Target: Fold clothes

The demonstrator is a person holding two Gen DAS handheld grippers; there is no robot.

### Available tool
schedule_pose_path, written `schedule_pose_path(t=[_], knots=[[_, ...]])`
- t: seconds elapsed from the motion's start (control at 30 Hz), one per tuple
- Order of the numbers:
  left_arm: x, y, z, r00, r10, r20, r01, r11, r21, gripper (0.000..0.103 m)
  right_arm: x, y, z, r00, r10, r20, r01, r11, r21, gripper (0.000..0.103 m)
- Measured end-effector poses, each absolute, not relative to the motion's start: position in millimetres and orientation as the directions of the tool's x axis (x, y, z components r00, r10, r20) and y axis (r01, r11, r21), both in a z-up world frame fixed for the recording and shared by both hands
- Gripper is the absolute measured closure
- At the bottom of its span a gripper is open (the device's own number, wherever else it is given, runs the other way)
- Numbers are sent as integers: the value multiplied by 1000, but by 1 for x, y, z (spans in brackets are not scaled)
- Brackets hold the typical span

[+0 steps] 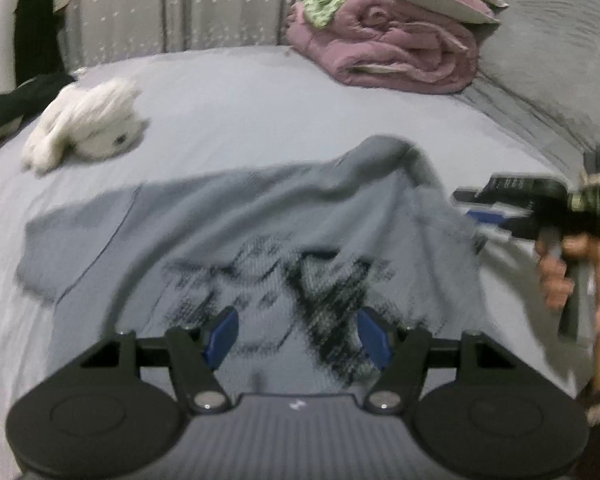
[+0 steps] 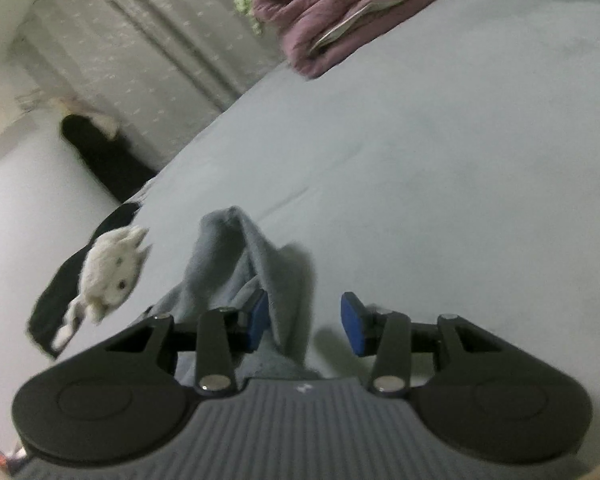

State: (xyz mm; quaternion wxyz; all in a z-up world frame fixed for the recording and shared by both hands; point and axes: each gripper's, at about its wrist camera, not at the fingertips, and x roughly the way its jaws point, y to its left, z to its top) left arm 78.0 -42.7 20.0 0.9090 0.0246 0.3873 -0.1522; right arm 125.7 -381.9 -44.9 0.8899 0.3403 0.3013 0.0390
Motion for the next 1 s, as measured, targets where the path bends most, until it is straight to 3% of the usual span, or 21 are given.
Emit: schedule_pose_path(t=[0.13, 0.33, 0.47, 0.73, 0.77, 0.8, 0.87, 1.0], knots=[[112, -81, 28, 634, -309, -709, 319, 940, -124, 36, 130, -385, -52, 805, 340, -486, 96, 735, 672, 60], [160, -145, 30, 623, -387, -679, 393, 906, -156, 37, 117, -394, -40, 770, 382, -511, 16, 789, 615, 61], [190, -190, 20, 573, -422, -703, 447, 879, -164, 44, 115, -387, -41, 749, 390, -536, -33, 830, 557, 61], [218, -245, -17, 514, -341, -787, 476, 877, -70, 48, 119, -377, -45, 732, 399, -553, -84, 858, 507, 60], [220, -248, -20, 523, -330, -786, 474, 879, -53, 57, 119, -377, -45, 731, 402, -552, -86, 856, 509, 60], [221, -249, -22, 529, -329, -783, 472, 880, -51, 76, 119, -377, -46, 730, 405, -551, -88, 854, 512, 60], [224, -248, -23, 533, -335, -777, 458, 886, -68, 95, 120, -376, -46, 728, 412, -548, -92, 851, 517, 60], [221, -225, -16, 533, -390, -751, 422, 892, -164, 97, 121, -376, -46, 724, 425, -543, -99, 844, 528, 60]])
